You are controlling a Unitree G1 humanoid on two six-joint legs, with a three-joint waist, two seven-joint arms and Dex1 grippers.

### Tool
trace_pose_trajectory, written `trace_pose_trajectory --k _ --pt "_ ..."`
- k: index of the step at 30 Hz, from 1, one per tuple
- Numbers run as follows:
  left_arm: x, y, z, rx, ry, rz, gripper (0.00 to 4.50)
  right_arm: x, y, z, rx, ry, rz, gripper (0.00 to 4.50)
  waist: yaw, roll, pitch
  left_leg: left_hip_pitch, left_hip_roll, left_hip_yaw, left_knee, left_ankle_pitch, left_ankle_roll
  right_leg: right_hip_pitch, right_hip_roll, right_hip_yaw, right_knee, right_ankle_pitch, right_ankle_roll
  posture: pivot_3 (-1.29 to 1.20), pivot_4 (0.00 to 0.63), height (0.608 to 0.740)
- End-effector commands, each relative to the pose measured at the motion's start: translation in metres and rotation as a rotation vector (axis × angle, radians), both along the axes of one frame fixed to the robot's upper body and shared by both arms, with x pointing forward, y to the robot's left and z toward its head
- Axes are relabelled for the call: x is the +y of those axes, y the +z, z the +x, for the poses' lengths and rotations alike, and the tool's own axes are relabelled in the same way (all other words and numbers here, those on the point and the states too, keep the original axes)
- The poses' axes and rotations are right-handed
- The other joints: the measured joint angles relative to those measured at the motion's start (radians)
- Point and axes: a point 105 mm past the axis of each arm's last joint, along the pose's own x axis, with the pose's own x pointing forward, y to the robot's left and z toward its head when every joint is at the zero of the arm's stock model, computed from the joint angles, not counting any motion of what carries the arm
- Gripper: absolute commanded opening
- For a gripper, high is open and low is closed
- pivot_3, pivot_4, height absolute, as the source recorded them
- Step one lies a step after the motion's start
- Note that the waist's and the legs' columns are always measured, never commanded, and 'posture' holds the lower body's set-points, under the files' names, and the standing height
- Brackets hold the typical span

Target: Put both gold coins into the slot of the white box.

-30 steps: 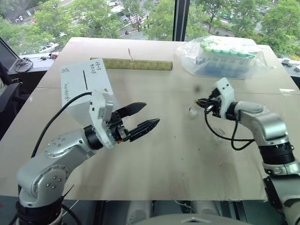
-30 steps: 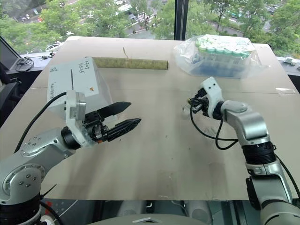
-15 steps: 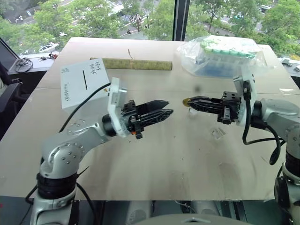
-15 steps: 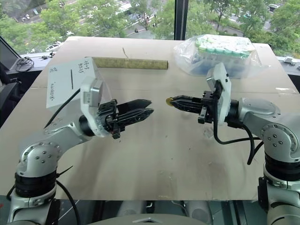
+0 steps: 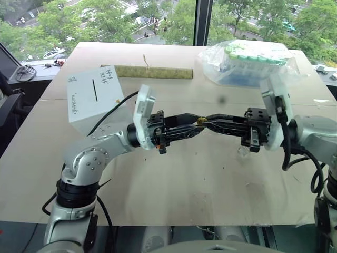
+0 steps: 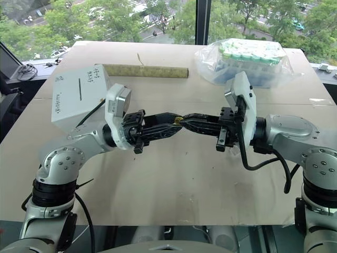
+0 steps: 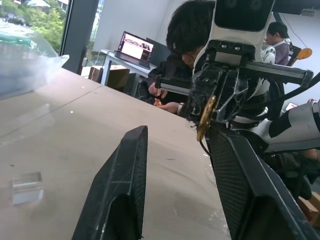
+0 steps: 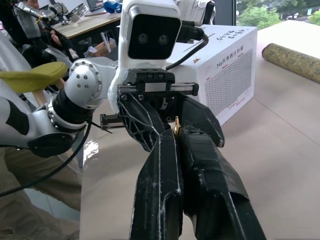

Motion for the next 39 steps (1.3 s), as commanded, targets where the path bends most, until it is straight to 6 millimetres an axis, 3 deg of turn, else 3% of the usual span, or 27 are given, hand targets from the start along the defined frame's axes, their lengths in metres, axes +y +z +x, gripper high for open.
trace_pose_trajectory --k 1,2,3,11,17,18,25,26,27,28,34,39 --pt "-0.002 0.006 -0.003 -0.040 -0.032 -0.007 0.63 0.001 0.008 -0.007 -0.033 0.020 0.019 0.00 0.000 0.000 0.000 0.000 0.000 0.000 0.000 0.000 0.000 0.000 0.000 0.000 0.000 0.000 0.000 0.00 0.150 0.740" --pt "-0.003 0.006 -0.004 -0.042 -0.037 -0.005 0.07 0.001 0.008 -0.008 -0.032 0.021 0.018 0.00 0.000 0.000 0.000 0.000 0.000 0.000 0.000 0.000 0.000 0.000 0.000 0.000 0.000 0.000 0.000 0.00 0.150 0.740" --pt "-0.003 0.007 -0.005 -0.043 -0.044 -0.005 0.02 0.002 0.007 -0.008 -0.028 0.025 0.015 0.00 0.000 0.000 0.000 0.000 0.000 0.000 0.000 0.000 0.000 0.000 0.000 0.000 0.000 0.000 0.000 0.00 0.150 0.740" --pt "-0.004 0.007 -0.008 -0.043 -0.071 -0.011 0.02 0.003 -0.002 -0.012 0.001 0.040 -0.020 0.00 0.000 0.000 0.000 0.000 0.000 0.000 0.000 0.000 0.000 0.000 0.000 0.000 -0.001 0.000 0.000 0.00 0.150 0.740" --pt "-0.001 0.006 -0.005 -0.049 -0.045 -0.017 0.02 -0.002 0.000 -0.005 -0.072 -0.012 -0.026 0.00 0.002 0.000 0.000 0.000 0.000 0.000 0.000 0.000 0.000 0.000 0.000 0.000 -0.001 0.000 0.000 0.00 0.150 0.740" --pt "-0.001 0.007 -0.005 -0.049 -0.037 -0.022 0.00 -0.003 0.001 -0.004 -0.076 -0.015 -0.015 0.62 0.002 0.000 0.000 0.000 0.000 0.000 0.000 0.000 0.000 0.000 0.000 0.000 -0.001 -0.001 0.001 0.00 0.150 0.740" --pt "0.009 0.015 0.000 -0.063 0.083 -0.063 0.00 -0.018 0.007 0.002 -0.136 -0.050 -0.042 3.57 0.003 0.000 0.000 0.000 0.000 0.000 0.000 0.000 0.000 0.000 0.000 0.000 -0.001 -0.001 0.002 0.00 0.150 0.740" --pt "0.012 0.017 0.003 -0.073 0.131 -0.074 0.00 -0.024 0.009 0.005 -0.178 -0.083 -0.069 3.83 0.004 0.000 0.000 0.000 0.000 0.000 0.000 0.000 0.000 0.000 0.000 0.000 -0.001 -0.001 0.002 0.00 0.150 0.740" --pt "0.014 0.020 0.006 -0.085 0.184 -0.086 0.00 -0.029 0.011 0.007 -0.211 -0.104 -0.090 4.38 0.005 0.000 0.000 0.000 0.000 0.000 0.000 0.000 0.000 0.000 0.000 0.000 -0.001 -0.001 0.002 0.00 0.150 0.740" --pt "0.016 0.023 0.010 -0.096 0.231 -0.095 0.00 -0.033 0.012 0.006 -0.236 -0.109 -0.107 4.45 0.008 0.000 0.000 0.000 0.000 0.000 0.000 0.000 0.000 0.000 0.000 0.000 -0.001 -0.001 0.002 0.00 0.150 0.740" --pt "0.044 0.046 0.045 -0.258 0.819 -0.065 0.00 -0.059 0.025 -0.007 -0.438 -0.094 -0.164 4.45 0.023 -0.001 0.000 -0.001 0.000 0.000 0.000 0.000 0.000 0.001 0.000 0.000 -0.004 0.000 0.003 0.00 0.150 0.740" --pt "0.088 0.063 0.064 -0.345 1.393 0.077 0.00 -0.071 0.035 -0.004 -0.488 -0.091 -0.134 4.45 0.021 -0.001 0.001 0.000 0.000 0.000 0.000 0.000 0.000 0.001 0.000 0.000 -0.003 0.000 0.004 0.00 0.150 0.740"
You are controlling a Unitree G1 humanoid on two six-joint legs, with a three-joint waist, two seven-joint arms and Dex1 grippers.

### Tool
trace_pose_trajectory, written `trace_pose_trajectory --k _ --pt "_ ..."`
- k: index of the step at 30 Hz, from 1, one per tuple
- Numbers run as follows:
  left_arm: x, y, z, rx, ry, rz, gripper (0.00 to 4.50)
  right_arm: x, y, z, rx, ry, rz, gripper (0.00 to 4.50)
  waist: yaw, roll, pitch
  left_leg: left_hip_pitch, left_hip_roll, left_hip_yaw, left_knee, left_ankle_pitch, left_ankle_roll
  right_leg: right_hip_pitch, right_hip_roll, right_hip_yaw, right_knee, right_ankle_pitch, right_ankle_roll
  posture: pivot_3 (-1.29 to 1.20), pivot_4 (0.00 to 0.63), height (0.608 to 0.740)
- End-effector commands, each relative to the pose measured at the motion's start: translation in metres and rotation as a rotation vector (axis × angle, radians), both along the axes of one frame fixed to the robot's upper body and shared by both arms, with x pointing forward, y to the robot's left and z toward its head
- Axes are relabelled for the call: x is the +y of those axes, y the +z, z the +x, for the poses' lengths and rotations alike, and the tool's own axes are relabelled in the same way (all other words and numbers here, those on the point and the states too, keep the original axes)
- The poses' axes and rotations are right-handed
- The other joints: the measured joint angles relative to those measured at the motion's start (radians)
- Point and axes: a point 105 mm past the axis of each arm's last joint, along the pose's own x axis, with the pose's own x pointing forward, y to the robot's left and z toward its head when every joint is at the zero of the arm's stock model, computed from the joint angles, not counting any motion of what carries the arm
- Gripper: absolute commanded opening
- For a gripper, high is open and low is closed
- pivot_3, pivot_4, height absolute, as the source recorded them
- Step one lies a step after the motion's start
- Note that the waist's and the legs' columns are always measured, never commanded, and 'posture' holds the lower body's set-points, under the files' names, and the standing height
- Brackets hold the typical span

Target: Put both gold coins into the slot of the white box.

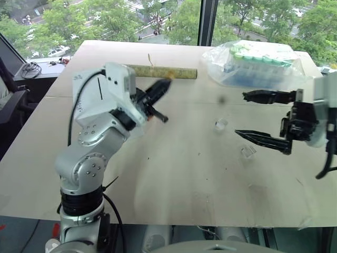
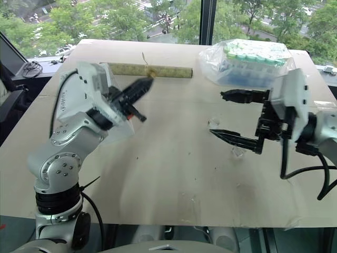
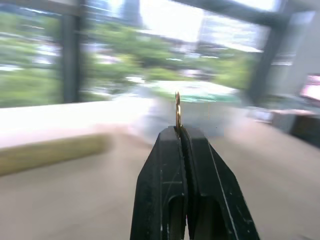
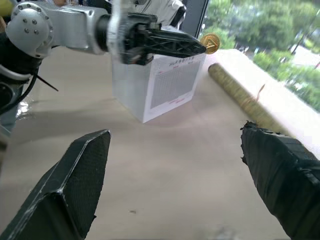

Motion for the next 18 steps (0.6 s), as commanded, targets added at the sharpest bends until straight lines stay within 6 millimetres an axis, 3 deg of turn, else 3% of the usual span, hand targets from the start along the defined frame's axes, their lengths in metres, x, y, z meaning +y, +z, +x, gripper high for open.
trace_pose_trajectory --k 1,6,18 --pt "0.036 0.026 0.001 -0.070 0.414 0.065 0.00 -0.010 0.015 0.002 -0.081 0.007 0.012 4.45 0.000 0.000 0.000 0.000 0.000 0.000 0.000 0.000 0.000 0.000 0.000 0.000 0.000 0.001 0.001 0.00 0.150 0.740" --pt "0.072 0.032 -0.002 0.021 0.813 0.103 0.00 -0.015 0.010 0.013 -0.079 0.033 0.004 4.45 0.000 -0.001 0.001 0.000 0.000 0.000 0.000 0.000 0.000 0.000 0.000 0.000 0.000 0.001 0.003 0.00 0.150 0.740" --pt "0.086 0.009 -0.008 0.216 0.889 0.106 0.00 -0.011 0.005 0.012 -0.066 0.063 0.006 4.45 0.000 -0.002 0.001 0.000 0.000 -0.001 -0.001 0.000 0.000 0.000 0.000 -0.001 0.000 0.002 0.001 0.00 0.150 0.740"
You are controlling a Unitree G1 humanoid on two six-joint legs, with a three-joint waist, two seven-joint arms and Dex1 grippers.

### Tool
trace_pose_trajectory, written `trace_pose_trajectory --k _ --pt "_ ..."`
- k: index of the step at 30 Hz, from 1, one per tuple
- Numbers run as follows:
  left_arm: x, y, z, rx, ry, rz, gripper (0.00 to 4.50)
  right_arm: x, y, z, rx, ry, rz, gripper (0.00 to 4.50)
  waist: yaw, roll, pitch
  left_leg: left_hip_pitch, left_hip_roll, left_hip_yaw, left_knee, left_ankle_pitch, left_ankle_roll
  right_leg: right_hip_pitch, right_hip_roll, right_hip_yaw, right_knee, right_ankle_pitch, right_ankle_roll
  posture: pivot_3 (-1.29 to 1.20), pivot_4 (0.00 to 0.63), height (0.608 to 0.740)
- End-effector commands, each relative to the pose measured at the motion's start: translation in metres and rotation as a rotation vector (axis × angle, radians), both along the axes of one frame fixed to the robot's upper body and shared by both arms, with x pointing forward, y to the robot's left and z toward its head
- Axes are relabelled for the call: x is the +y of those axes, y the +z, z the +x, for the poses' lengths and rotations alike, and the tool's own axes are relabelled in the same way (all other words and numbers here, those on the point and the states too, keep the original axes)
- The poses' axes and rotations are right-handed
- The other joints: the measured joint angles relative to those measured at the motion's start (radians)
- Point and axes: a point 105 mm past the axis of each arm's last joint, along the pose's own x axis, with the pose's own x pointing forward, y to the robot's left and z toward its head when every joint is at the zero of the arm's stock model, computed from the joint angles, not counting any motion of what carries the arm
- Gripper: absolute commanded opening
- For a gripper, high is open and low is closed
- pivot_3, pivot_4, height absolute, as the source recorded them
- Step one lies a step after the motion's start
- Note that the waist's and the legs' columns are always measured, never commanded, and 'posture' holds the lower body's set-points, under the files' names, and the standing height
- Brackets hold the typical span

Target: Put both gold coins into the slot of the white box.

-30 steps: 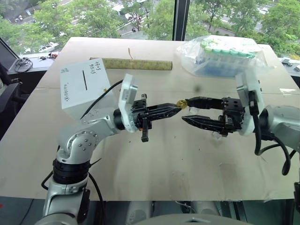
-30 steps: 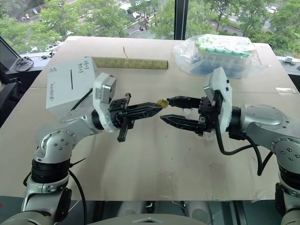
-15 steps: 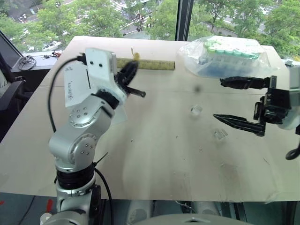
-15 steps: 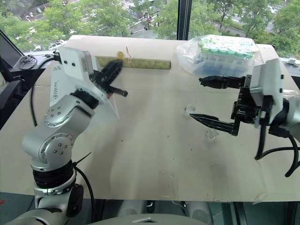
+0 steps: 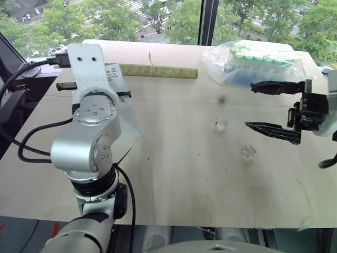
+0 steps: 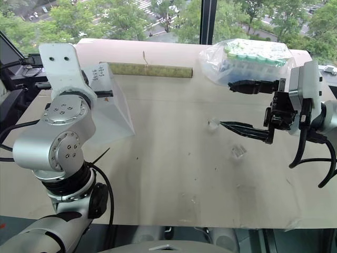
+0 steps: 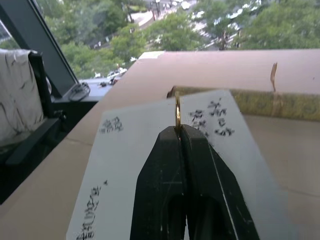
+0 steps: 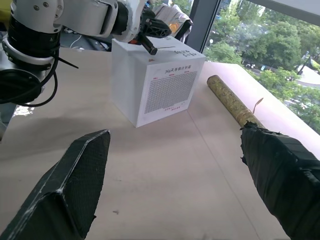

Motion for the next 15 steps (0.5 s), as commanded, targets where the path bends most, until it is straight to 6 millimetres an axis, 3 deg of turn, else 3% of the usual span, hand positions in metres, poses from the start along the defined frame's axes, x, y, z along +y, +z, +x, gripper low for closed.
trace_pose_trajectory --k 1,15 --pt "0.009 0.006 -0.009 -0.021 0.049 -0.016 0.00 -0.001 0.005 -0.005 -0.048 0.009 -0.002 4.45 0.000 0.000 0.000 0.000 0.000 0.000 0.000 0.000 0.000 0.000 0.000 0.000 0.000 0.000 0.000 0.00 0.150 0.740" --pt "0.006 -0.020 -0.004 0.081 0.000 -0.086 0.00 -0.001 -0.004 -0.005 -0.038 -0.015 -0.015 4.45 0.001 0.000 0.000 0.001 0.000 0.000 0.001 0.000 0.000 0.000 0.000 0.000 0.002 0.000 0.000 0.00 0.150 0.740"
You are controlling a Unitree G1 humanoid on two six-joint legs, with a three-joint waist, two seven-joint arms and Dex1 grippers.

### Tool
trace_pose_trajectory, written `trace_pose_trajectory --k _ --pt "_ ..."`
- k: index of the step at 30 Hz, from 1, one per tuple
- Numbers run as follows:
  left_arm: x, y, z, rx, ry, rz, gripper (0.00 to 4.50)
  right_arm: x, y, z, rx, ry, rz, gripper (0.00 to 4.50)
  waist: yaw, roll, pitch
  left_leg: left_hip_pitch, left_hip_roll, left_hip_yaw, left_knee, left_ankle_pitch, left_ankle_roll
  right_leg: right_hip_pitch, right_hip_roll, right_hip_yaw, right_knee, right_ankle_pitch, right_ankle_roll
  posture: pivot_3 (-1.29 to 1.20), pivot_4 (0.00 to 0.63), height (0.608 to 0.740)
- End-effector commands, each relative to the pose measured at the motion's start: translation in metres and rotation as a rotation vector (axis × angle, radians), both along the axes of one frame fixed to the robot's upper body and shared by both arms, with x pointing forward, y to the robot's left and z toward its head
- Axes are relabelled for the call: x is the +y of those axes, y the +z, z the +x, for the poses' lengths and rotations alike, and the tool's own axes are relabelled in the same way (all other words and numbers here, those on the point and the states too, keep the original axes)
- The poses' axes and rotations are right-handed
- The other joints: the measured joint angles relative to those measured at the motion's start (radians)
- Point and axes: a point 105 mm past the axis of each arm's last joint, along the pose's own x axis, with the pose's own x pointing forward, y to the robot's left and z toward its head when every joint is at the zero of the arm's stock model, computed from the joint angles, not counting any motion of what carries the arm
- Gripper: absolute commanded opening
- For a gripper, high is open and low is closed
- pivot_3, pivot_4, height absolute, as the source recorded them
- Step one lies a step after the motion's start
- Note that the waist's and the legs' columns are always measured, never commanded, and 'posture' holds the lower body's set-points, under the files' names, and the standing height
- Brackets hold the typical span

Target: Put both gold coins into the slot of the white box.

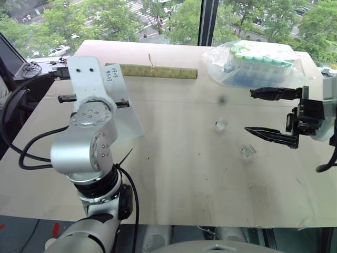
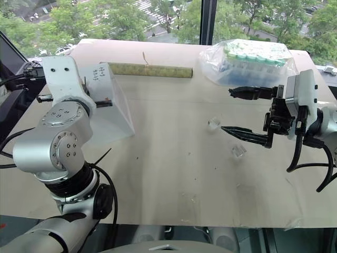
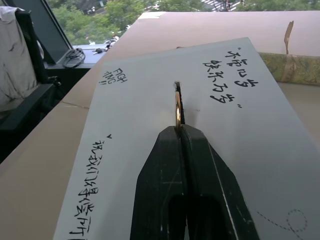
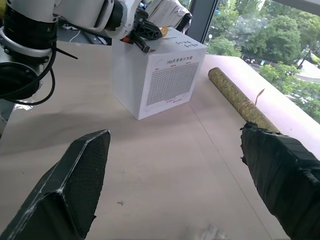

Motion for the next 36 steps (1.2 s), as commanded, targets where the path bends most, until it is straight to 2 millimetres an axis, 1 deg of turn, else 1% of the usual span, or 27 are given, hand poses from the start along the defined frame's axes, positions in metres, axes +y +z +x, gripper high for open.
trace_pose_trajectory --k 1,8,23,36 --pt "0.0002 -0.0030 -0.0023 -0.002 0.007 -0.017 0.00 0.0015 0.0068 -0.0059 -0.052 0.005 -0.008 4.45 0.000 0.000 0.000 0.000 0.000 0.000 0.000 0.000 0.000 0.000 0.000 0.000 0.000 0.000 0.000 0.00 0.150 0.740" --pt "0.0022 -0.0082 -0.0021 0.007 0.030 -0.059 0.00 -0.0003 0.0066 -0.0082 -0.051 0.007 -0.009 4.45 -0.001 0.000 -0.001 0.001 0.000 0.001 0.000 0.000 0.000 0.000 0.000 0.001 0.001 0.000 0.000 0.00 0.150 0.740" --pt "-0.0050 -0.0052 0.0062 0.007 0.033 -0.122 0.00 0.0011 0.0095 -0.0065 -0.063 0.003 -0.006 4.45 0.000 0.000 -0.001 0.001 -0.001 0.000 0.001 0.000 0.000 0.000 0.000 0.001 0.003 0.000 0.000 0.00 0.150 0.740" --pt "-0.0014 -0.0108 0.0070 0.032 0.072 -0.137 0.00 -0.0021 0.0083 -0.0047 -0.058 -0.005 -0.015 4.45 -0.001 0.000 -0.001 0.002 -0.001 0.000 0.002 0.000 0.000 0.000 0.000 0.001 0.003 0.000 0.000 0.00 0.150 0.740"
